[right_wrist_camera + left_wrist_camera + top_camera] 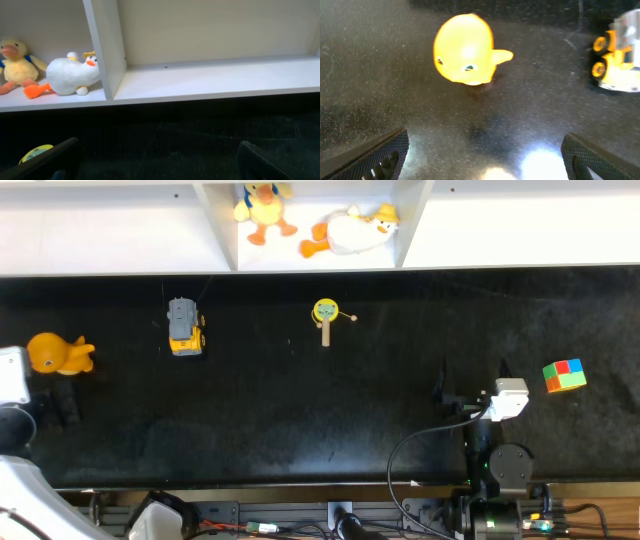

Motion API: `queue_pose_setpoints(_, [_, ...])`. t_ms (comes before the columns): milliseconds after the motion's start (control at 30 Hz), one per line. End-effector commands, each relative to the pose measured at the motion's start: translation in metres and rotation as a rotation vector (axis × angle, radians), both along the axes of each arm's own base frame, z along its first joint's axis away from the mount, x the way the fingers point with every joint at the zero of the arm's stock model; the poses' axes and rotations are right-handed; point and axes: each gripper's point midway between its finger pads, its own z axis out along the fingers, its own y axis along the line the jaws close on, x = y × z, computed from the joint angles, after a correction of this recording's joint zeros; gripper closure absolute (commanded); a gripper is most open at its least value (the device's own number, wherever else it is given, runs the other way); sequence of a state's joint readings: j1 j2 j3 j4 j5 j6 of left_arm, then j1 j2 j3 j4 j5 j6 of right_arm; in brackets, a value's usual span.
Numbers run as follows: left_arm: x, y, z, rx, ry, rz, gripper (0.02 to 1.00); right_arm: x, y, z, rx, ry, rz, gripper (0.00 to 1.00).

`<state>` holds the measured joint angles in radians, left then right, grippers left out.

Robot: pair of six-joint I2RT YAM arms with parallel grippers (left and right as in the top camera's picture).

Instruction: Store Toys

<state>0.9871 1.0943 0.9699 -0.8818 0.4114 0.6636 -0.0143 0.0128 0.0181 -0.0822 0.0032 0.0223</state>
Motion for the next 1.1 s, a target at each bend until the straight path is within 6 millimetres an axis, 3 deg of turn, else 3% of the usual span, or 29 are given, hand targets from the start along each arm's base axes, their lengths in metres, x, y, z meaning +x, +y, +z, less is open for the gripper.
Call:
queue_pose_setpoints(33, [0.005, 0.017, -0.001, 0.028, 0.024, -0.026, 0.027, 0.0, 0.0, -0.003, 0.0, 0.0, 0.001, 0.005])
queue_pose_setpoints(200, [0.015, 0.029, -0.011, 0.037, 0.035, -0.066, 0.023, 0.0, 0.0, -0.003, 0.0, 0.0, 0.001, 0.005])
queue_pose_setpoints(367, [0.021, 0.038, -0.009, 0.066, 0.013, -0.062, 0.023, 0.0, 0.0, -0.003, 0.0, 0.0, 0.001, 0.005])
queue_pose_setpoints(667, [0.028, 0.03, -0.007, 0.025, -0.033, -0.093, 0.02, 0.0, 0.0, -0.003, 0.0, 0.0, 0.001, 0.007])
queue_pose_setpoints(933, [0.04, 0.045, -0.022, -0.012, -0.042, -0.058, 0.02, 0.0, 0.0, -0.003, 0.0, 0.0, 0.001, 0.005])
queue_pose_setpoints(1100, [0.057, 0.049, -0.031, 0.004, -0.049, -0.092, 0.02, 0.0, 0.0, -0.003, 0.0, 0.0, 0.001, 0.005])
